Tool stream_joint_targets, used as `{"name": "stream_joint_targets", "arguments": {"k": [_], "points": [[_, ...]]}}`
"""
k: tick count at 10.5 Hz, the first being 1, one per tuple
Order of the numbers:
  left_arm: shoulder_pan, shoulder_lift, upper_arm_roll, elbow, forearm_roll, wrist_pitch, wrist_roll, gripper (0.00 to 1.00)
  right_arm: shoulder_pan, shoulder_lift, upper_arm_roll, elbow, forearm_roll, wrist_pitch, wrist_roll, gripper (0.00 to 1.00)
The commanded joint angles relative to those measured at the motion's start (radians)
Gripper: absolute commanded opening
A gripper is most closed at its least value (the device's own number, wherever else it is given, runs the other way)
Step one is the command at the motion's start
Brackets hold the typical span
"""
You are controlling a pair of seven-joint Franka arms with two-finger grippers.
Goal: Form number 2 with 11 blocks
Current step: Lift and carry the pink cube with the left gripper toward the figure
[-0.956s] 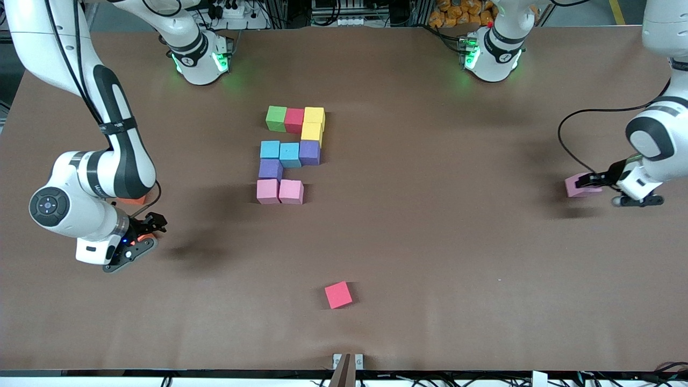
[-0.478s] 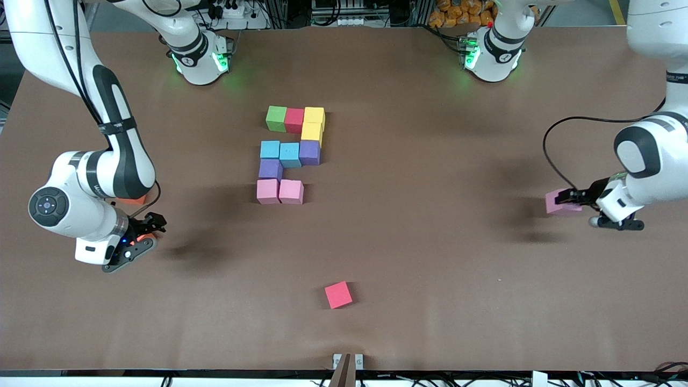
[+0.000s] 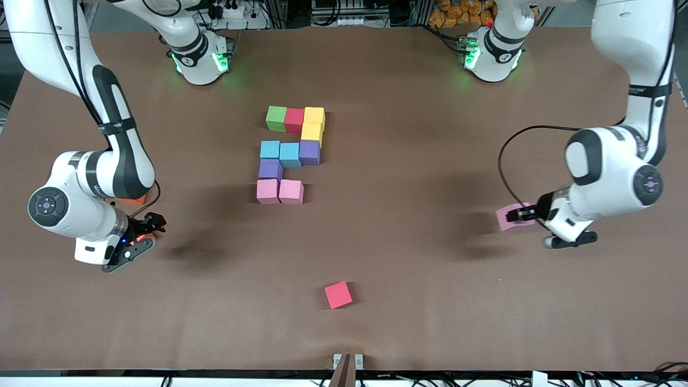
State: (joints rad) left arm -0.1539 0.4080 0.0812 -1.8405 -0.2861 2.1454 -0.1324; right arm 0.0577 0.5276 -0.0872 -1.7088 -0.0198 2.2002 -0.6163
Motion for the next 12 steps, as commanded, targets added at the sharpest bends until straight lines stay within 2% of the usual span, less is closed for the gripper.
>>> {"name": "stream_joint_targets", "arguments": {"k": [1, 4, 8, 10, 12], "points": [[-0.053, 0.043, -0.035, 0.058, -0.092, -0.013, -0.222, 0.00, -0.009, -0.001, 0.004, 0.000, 0.003, 0.004, -0.005, 1.00], [-0.218, 0.090, -0.037, 0.142, -0.113, -0.009, -0.667, 0.00, -0.010, -0.003, 0.006, 0.000, 0.004, 0.004, -0.003, 1.00], [-0.288, 0.141, -0.041, 0.187, -0.114, 0.008, -1.074, 0.00, -0.012, -0.003, 0.006, 0.002, 0.004, 0.004, -0.005, 1.00], [-0.338, 0.158, -0.066, 0.193, -0.119, 0.080, -1.195, 0.00, -0.012, -0.003, 0.006, 0.002, 0.004, 0.004, -0.003, 1.00], [-0.357, 0.154, -0.080, 0.187, -0.113, 0.082, -1.308, 0.00, -0.012, -0.003, 0.006, 0.002, 0.004, 0.004, -0.003, 1.00]]}}
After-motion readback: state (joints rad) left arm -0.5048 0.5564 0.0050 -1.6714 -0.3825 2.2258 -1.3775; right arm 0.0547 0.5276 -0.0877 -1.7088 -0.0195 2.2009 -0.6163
